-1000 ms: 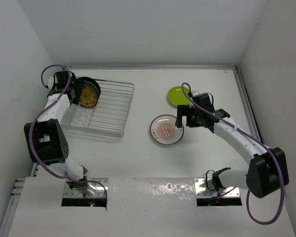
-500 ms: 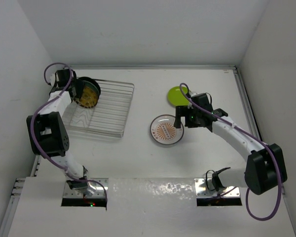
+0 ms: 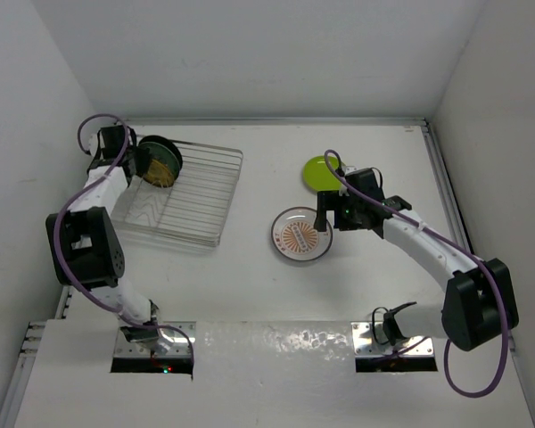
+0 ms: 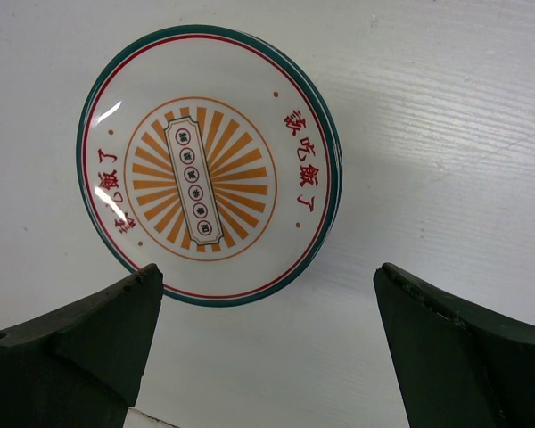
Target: Unload the plates from the dish rack
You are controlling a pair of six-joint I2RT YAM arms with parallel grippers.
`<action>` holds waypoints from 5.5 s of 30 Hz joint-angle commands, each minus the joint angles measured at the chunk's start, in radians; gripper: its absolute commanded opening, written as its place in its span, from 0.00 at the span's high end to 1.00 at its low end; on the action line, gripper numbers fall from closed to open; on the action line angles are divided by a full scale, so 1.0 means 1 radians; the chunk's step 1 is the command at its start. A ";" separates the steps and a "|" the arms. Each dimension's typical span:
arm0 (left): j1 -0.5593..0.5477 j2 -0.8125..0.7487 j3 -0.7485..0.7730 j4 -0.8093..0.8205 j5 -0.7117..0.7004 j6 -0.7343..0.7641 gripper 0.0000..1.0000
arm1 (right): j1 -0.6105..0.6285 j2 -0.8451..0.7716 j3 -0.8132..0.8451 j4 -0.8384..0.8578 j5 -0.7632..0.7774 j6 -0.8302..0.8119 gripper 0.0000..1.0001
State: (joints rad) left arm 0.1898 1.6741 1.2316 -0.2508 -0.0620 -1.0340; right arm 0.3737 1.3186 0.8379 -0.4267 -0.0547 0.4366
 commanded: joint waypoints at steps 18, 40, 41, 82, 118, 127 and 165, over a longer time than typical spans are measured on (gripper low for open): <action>-0.337 -0.354 0.167 0.030 -0.072 0.582 1.00 | -0.021 -0.048 0.237 0.022 -0.148 0.118 0.01; -1.305 -0.079 0.134 -0.036 -0.242 1.646 1.00 | -0.185 -0.042 0.280 -0.061 -0.289 0.263 0.02; -1.320 -0.062 0.138 -0.028 -0.272 1.654 1.00 | -0.186 -0.039 0.271 -0.061 -0.296 0.260 0.04; -0.956 -0.447 -0.063 -0.212 -0.633 0.643 0.00 | -0.357 0.677 0.615 0.174 -0.164 0.381 0.65; -0.059 0.200 0.394 -0.062 -0.094 0.172 0.52 | -0.213 0.068 0.056 0.095 -0.166 0.079 0.01; -0.058 0.205 0.341 -0.033 -0.104 0.157 0.54 | -0.208 0.077 0.050 0.114 -0.178 0.079 0.01; -0.059 -0.051 0.115 0.065 -0.093 0.117 1.00 | -0.196 0.088 0.053 0.138 -0.185 0.106 0.01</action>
State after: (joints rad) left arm 0.1299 1.7432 1.3510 -0.2504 -0.1478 -0.9161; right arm 0.1726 1.4097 0.8845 -0.3218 -0.2218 0.5331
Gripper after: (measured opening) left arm 0.034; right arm 0.985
